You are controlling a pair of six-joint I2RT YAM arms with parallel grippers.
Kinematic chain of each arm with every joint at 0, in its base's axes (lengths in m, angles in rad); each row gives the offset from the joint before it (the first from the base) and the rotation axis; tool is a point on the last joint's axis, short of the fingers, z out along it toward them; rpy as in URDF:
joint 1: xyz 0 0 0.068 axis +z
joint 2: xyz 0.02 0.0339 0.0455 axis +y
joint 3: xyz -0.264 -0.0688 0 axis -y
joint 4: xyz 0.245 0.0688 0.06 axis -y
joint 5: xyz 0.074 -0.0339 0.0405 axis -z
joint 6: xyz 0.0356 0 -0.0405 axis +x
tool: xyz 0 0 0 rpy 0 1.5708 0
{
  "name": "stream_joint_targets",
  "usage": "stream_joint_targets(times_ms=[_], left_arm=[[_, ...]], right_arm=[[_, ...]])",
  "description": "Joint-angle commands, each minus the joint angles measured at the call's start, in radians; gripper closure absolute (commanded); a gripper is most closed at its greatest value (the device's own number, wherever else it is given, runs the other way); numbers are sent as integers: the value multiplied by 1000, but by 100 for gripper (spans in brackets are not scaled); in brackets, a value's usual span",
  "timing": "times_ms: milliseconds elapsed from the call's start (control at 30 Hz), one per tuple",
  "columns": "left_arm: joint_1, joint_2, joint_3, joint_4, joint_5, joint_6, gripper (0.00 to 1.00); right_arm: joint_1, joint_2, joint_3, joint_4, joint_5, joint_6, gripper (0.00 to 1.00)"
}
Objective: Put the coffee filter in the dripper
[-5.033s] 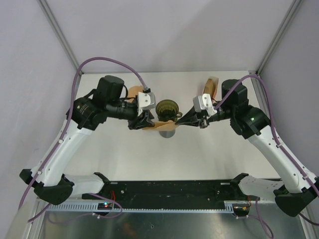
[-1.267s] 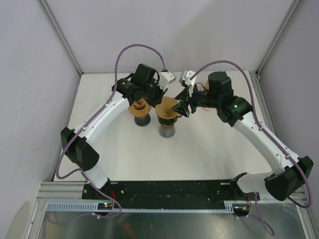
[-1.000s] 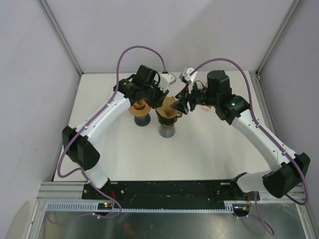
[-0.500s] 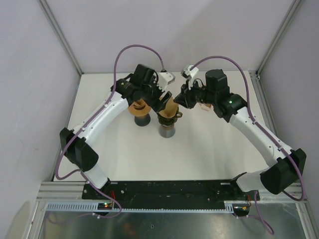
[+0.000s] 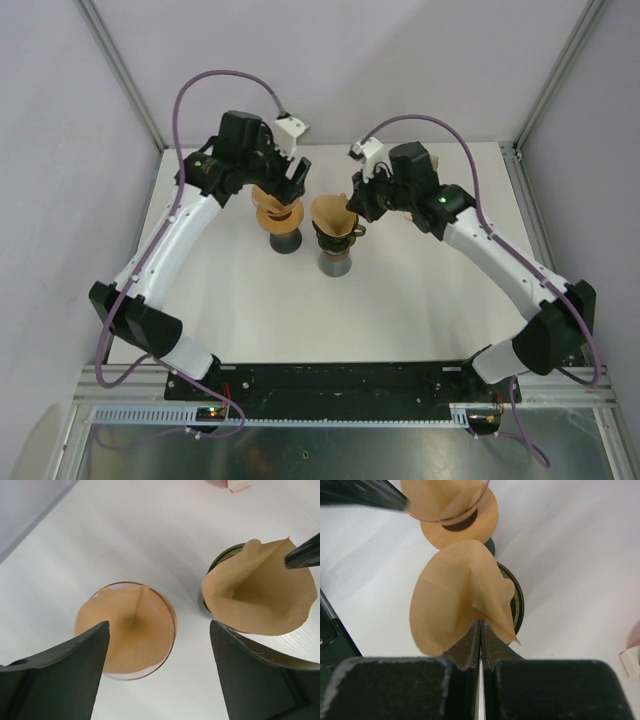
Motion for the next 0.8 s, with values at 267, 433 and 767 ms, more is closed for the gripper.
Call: stream_joint_targets(times_ms=[267, 433, 767], left_arm=[[181, -144, -44, 19, 64, 0, 13], [244, -166, -68, 19, 93, 0, 13], [282, -194, -101, 21, 128, 1, 12]], right_arm=[[124, 289, 397, -406, 238, -85, 100], [161, 400, 521, -531, 312, -95, 100], [197, 547, 636, -634, 355, -106, 100]])
